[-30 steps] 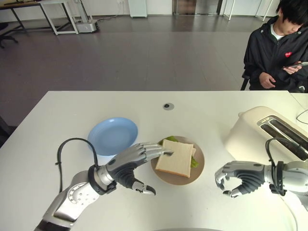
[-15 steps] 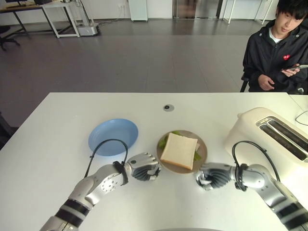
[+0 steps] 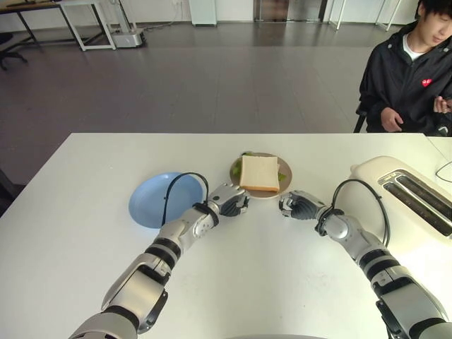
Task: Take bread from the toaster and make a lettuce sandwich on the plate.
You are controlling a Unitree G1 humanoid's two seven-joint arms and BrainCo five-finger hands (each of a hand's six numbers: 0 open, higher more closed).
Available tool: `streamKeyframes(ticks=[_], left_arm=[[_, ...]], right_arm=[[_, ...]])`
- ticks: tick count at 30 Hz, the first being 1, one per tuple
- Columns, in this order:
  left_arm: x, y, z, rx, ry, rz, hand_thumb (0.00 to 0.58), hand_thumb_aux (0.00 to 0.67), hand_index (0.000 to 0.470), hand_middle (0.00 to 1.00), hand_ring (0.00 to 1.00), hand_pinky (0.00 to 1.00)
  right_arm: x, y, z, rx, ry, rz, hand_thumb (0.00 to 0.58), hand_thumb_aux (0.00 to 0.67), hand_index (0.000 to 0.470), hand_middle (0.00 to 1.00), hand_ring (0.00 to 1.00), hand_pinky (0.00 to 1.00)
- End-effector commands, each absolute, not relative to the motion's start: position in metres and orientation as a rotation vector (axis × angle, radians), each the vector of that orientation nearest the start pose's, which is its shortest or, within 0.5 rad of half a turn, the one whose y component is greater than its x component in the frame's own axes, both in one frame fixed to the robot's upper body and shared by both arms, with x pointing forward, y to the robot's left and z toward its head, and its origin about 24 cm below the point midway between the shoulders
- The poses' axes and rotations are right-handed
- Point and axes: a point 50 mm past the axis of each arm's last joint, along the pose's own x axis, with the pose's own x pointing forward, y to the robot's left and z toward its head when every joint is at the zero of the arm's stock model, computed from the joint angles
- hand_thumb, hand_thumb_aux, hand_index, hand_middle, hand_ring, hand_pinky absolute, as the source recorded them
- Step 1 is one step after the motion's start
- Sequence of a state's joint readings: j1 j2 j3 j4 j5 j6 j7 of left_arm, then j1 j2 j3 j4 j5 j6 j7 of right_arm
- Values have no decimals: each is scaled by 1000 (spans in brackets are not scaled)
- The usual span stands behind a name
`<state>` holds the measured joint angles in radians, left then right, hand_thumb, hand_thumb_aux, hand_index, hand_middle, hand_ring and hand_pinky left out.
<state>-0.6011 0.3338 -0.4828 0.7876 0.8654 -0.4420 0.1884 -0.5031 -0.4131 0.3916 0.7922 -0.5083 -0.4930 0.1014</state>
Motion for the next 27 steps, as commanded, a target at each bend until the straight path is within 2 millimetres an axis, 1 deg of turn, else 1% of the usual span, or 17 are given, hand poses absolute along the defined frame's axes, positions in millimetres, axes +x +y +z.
streamKeyframes(ticks=[1,2,3,4,5,6,7,9,10,12,15,17,19,21,24,27], left_arm=[[318,128,38,1287,-375,-571,539,491,345,1000,1000,1000],[314,135,39,1289,-374,-566,464,370,260,1000,1000,1000],[307,142,41,1269,-374,-568,405,302,212,965,965,965],[296,148,44,1230,-374,-580,168,105,74,533,533,533],[285,152,48,1175,-382,-597,220,142,100,314,314,314],[273,154,55,1101,-403,-607,294,200,140,0,0,0],[264,156,65,994,-430,-598,297,202,142,0,0,0],[257,159,82,825,-467,-580,285,192,135,0,0,0],[258,160,86,765,-475,-570,258,171,120,0,0,0],[264,164,95,592,-497,-514,0,0,0,0,0,0],[269,173,96,383,-491,-450,0,0,0,0,0,0],[270,176,94,322,-482,-453,0,0,0,0,0,0],[269,180,92,270,-478,-459,0,0,0,0,0,0],[264,182,87,253,-473,-458,0,0,0,0,0,0],[257,181,82,272,-473,-479,0,0,0,0,0,0],[254,180,84,272,-491,-483,0,0,0,0,0,0]], right_arm=[[301,-153,16,-935,-145,671,403,300,210,871,871,871],[302,-158,24,-936,-190,643,241,158,111,855,855,855],[302,-164,34,-939,-237,615,0,0,0,710,710,710],[300,-171,46,-928,-290,590,0,0,0,624,624,624],[297,-176,56,-900,-337,564,0,0,0,451,451,451],[294,-177,64,-871,-370,551,0,0,0,212,212,212],[293,-176,70,-860,-401,543,0,0,0,0,0,0],[289,-168,73,-847,-439,545,0,0,0,0,0,0],[288,-162,74,-814,-457,542,0,0,0,0,0,0],[286,-152,73,-694,-485,530,0,0,0,0,0,0],[293,-149,74,-458,-486,454,0,0,0,0,0,0],[295,-153,75,-380,-490,427,0,0,0,0,0,0],[295,-154,77,-348,-505,425,0,0,0,0,0,0],[296,-152,79,-332,-522,433,0,0,0,0,0,0],[296,-151,80,-316,-541,428,0,0,0,0,0,0],[295,-152,81,-316,-557,418,0,0,0,0,0,0]])
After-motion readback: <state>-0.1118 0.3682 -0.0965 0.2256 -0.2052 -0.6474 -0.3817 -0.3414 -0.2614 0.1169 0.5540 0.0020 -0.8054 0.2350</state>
